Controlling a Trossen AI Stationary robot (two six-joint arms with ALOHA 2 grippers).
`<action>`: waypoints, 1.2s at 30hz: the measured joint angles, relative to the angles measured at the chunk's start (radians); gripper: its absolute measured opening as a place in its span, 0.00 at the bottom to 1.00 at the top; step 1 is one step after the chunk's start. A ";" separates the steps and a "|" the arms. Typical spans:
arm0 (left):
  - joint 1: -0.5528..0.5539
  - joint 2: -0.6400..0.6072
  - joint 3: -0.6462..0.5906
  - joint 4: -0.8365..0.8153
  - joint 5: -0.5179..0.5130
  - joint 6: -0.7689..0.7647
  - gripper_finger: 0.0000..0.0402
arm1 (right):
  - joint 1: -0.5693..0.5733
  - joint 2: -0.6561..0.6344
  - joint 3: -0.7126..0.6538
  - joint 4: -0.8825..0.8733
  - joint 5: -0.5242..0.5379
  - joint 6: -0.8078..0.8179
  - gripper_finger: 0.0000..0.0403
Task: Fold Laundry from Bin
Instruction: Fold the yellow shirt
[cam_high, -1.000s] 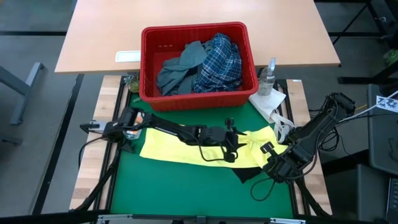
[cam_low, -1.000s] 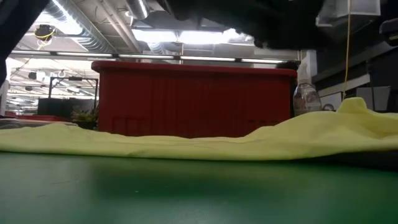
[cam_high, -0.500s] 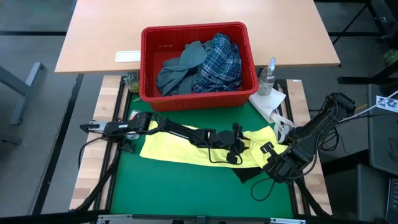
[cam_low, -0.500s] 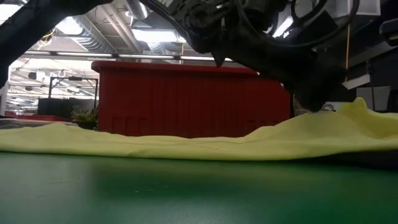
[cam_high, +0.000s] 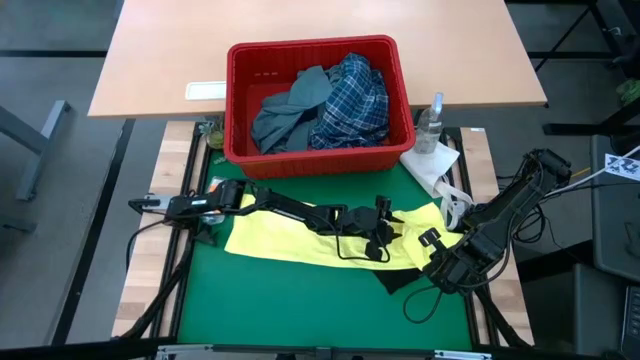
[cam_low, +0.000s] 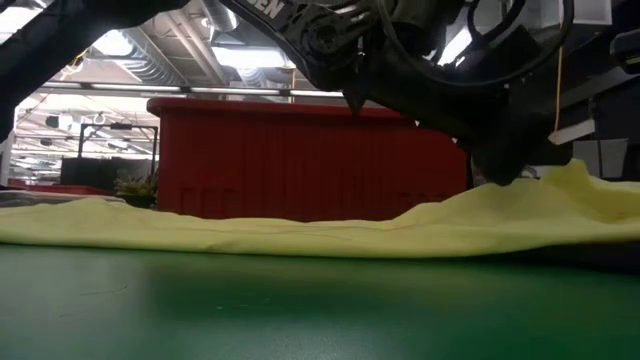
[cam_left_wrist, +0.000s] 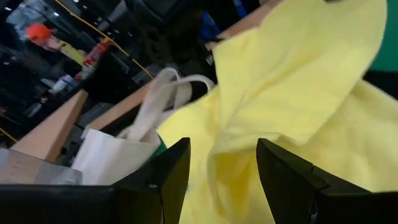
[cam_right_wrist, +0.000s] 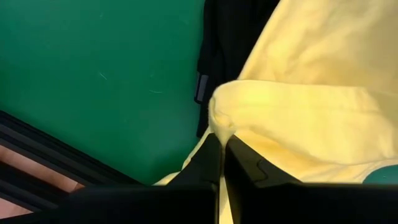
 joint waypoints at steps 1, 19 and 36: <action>0.000 0.000 0.000 -0.006 0.004 -0.002 0.45 | 0.000 0.000 0.000 0.000 0.000 0.001 0.02; -0.006 0.000 0.000 -0.029 0.058 -0.001 0.45 | 0.000 0.000 0.000 0.000 0.000 0.003 0.02; -0.002 0.001 -0.001 0.018 0.089 0.053 0.45 | 0.000 0.000 0.000 0.000 0.000 0.004 0.02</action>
